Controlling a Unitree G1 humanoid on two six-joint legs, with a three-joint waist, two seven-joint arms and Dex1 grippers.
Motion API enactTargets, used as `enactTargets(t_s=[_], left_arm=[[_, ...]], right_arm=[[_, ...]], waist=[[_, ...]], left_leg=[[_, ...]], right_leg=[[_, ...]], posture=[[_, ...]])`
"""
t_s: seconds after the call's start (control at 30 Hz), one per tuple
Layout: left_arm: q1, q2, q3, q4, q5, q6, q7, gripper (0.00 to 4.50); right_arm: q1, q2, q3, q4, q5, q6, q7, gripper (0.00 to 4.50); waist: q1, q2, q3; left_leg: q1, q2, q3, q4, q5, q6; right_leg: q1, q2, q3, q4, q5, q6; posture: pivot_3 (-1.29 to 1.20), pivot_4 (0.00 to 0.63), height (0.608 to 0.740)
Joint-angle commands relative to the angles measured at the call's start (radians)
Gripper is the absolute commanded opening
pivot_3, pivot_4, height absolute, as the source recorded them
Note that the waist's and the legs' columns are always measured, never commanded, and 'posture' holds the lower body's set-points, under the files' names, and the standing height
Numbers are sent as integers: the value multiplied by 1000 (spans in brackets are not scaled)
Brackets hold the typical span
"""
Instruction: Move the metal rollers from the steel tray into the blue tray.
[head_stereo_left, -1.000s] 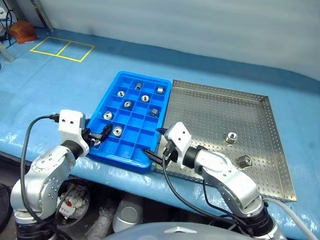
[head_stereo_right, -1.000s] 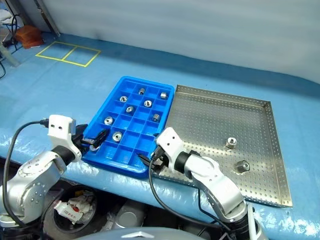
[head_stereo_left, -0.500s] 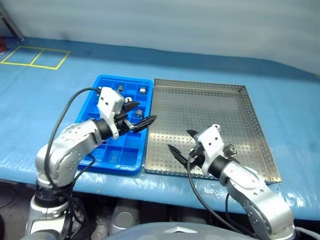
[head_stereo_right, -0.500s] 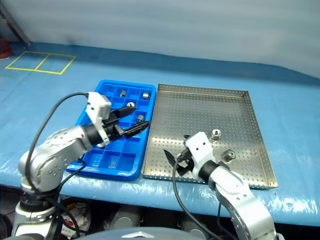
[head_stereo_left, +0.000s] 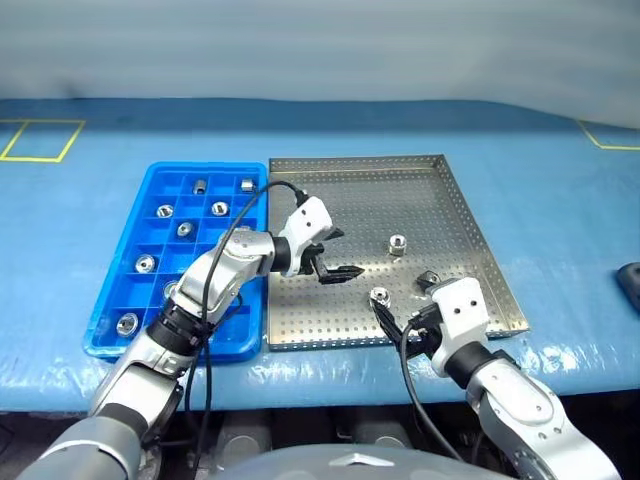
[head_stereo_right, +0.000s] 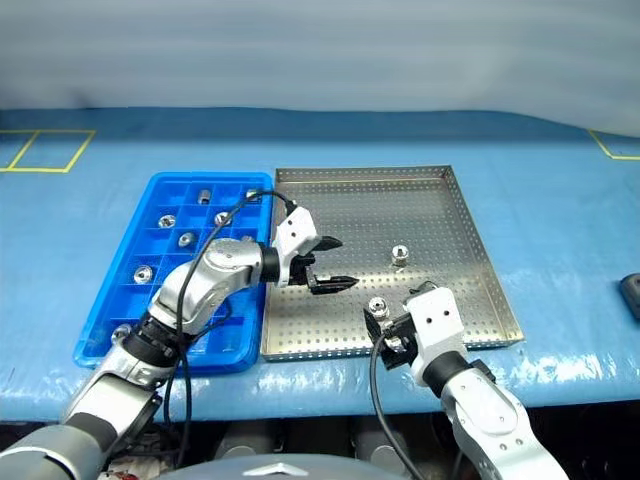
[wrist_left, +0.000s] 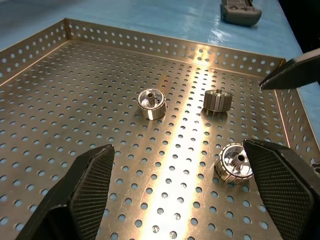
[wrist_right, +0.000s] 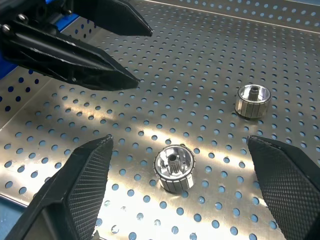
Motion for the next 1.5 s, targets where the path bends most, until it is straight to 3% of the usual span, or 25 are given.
enactTargets(t_s=[0.03,0.57,1.13,1.23,1.47,1.5], left_arm=[[-33,-14,-23,23,40,-83,-67,4475],[-67,-123,-95,194,168,-222,-177,4475],[-60,-241,-133,354,279,-317,-173,4475],[-61,-255,-126,377,295,-328,-163,3950],[-51,-257,-120,382,310,-322,-166,1719],[-49,-254,-119,376,310,-319,-168,1708]], right_arm=[[25,7,5,-45,-12,-21,-30,4500],[30,43,49,-45,-36,-33,-77,4500],[145,-20,57,-45,-19,-151,-82,4500],[147,-22,61,-45,-18,-155,-89,4500],[135,-25,69,-45,-16,-148,-98,4500],[131,-25,70,-45,-15,-144,-97,4500]], waist=[[-7,0,0],[-21,0,0],[-36,0,-1],[-47,0,-1],[-57,0,-1],[-57,0,-1]], left_leg=[[0,0,0,0,0,0],[1,0,7,2,0,1],[1,0,9,3,-1,2],[1,0,9,3,-1,2],[1,0,9,3,-1,2],[1,0,9,3,-1,2]], right_leg=[[0,0,0,0,0,0],[-2,1,8,1,1,1],[-2,1,11,1,2,4],[-2,1,11,1,3,4],[-2,2,12,1,3,4],[-2,2,12,1,3,5]], posture=[[-98,150,740],[-125,150,740],[-176,150,740],[-176,150,740],[-180,150,740],[-180,150,740]])
